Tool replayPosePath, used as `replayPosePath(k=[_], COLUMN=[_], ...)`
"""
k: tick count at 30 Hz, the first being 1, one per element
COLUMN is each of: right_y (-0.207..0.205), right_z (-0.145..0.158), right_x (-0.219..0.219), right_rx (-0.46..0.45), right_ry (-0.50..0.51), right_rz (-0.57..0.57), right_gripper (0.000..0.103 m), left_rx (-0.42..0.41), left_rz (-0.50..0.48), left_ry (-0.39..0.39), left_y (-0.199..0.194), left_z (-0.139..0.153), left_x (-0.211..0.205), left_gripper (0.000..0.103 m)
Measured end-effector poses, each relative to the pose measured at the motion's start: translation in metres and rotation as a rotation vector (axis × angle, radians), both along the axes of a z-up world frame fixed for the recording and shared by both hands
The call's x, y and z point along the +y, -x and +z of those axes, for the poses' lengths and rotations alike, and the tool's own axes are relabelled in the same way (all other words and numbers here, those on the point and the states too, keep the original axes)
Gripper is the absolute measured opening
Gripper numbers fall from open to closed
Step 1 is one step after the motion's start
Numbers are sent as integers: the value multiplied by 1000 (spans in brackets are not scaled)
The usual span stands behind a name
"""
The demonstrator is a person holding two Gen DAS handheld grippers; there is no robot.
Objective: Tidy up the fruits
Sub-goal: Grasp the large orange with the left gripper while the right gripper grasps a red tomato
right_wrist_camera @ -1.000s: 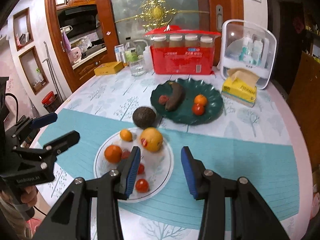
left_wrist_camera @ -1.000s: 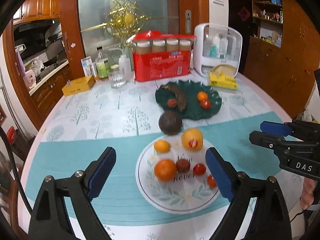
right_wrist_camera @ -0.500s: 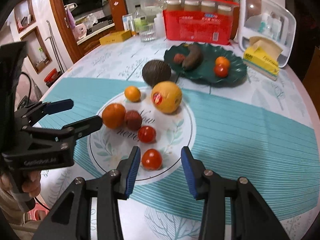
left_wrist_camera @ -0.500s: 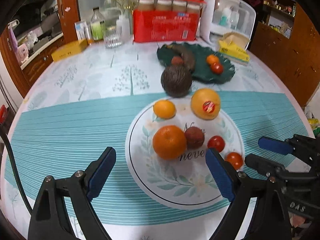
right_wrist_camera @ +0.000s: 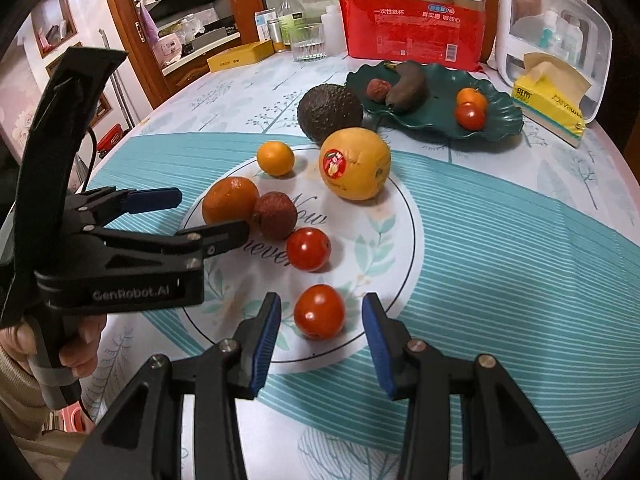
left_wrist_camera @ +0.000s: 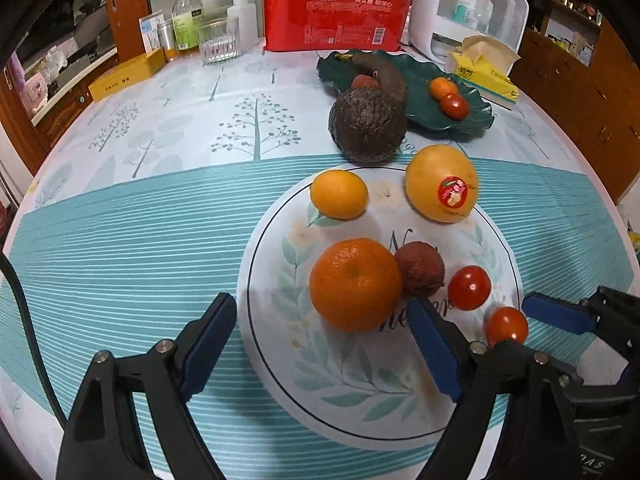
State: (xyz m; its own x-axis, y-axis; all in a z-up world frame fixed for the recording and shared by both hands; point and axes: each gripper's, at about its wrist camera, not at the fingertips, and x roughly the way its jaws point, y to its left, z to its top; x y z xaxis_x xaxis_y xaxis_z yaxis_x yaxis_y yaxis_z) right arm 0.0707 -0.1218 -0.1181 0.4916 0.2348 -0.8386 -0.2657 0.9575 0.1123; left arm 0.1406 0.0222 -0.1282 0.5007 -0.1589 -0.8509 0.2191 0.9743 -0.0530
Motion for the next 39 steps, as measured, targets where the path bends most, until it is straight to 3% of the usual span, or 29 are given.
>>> replayPosePath(k=[8,15,20,22,27,39], right_y=[-1,1,5,6,6,7], right_z=[-10,-11,-11,-11,-11,-10], right_x=[3,4,4,4,4,3], right_rx=[10,-10,-30,-34,-35,-8], right_ry=[4,4,20,22,17,-13], right_rz=[4,4,8,7,12,12], right_gripper=[43,42,41,39,28,26], left_rx=[15,18,13,14,1,-14], left_rz=[1,-35,-39,-46,-44,-64], left_ry=[30,51,50,64,50,62], left_y=[-8,-9,-9,-9,-6,22], left_z=[-5,-5,-5,-4,-5,11], left_x=[0,-8,-11,-12,-15,-20], left_gripper=[78,58,53,45,44,43])
